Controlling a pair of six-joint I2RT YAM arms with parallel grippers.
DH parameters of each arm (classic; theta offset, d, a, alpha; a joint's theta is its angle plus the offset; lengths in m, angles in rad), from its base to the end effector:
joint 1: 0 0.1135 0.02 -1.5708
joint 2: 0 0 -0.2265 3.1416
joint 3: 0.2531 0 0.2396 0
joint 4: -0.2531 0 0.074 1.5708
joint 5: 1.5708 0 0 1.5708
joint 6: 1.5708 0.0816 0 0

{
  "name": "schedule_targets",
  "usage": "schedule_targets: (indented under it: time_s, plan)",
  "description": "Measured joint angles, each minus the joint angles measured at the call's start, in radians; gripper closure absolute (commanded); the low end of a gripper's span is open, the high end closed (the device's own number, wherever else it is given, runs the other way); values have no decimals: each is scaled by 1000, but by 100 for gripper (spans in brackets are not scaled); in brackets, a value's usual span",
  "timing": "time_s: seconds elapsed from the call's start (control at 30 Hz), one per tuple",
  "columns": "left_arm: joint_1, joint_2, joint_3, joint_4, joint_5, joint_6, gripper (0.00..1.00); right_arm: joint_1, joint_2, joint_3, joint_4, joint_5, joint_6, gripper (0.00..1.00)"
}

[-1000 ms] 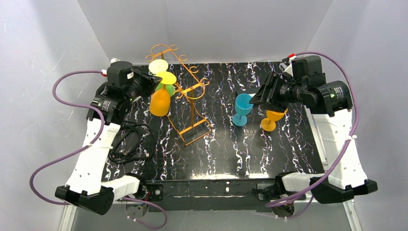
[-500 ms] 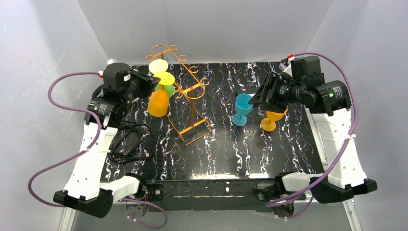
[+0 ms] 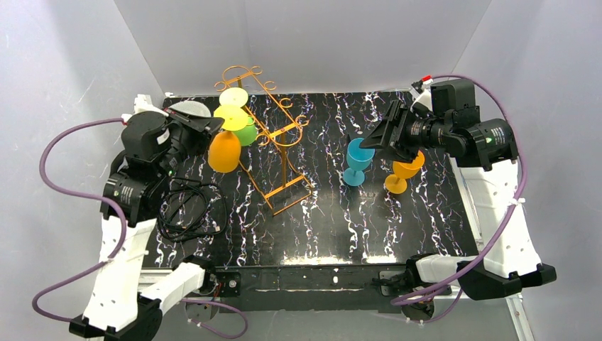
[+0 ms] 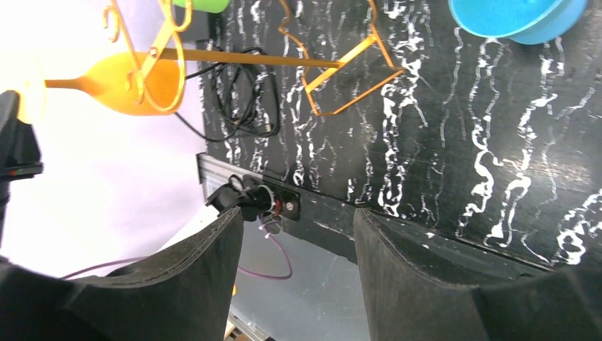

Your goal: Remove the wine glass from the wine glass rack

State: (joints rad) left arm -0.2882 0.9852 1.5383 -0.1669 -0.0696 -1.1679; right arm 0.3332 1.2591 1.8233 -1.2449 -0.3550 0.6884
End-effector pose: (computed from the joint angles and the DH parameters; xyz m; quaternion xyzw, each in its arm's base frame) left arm 0.1978 -0.0527 0.5337 -0.2637 0.4925 -0.5372 0.6319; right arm 0.2094 0.1025 0.4091 0.0821 0.8879 0.3462 0.2917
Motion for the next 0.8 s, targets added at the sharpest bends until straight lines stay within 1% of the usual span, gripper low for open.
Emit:
schedule_targets:
  time_s: [0.1,0.23,0.37,0.5,0.63,0.8]
  plan:
    - [2,-28,7,-19,-1,-5,100,0,-6,-1,43,-56,13,33]
    - [3,-52,34,-60,-12,-55,100,0,-39,-43,152,-154,17,34]
    - [4,-69,56,-97,-45,-123,100,0,-91,-126,297,-243,24,33]
    - [4,-76,81,-134,-76,-190,100,7,-105,-154,457,-307,29,32]
    - [4,-85,94,-167,-106,-274,100,49,-105,-168,593,-314,12,31]
    - [4,-89,114,-237,-130,-365,100,163,-99,-169,705,-260,-59,31]
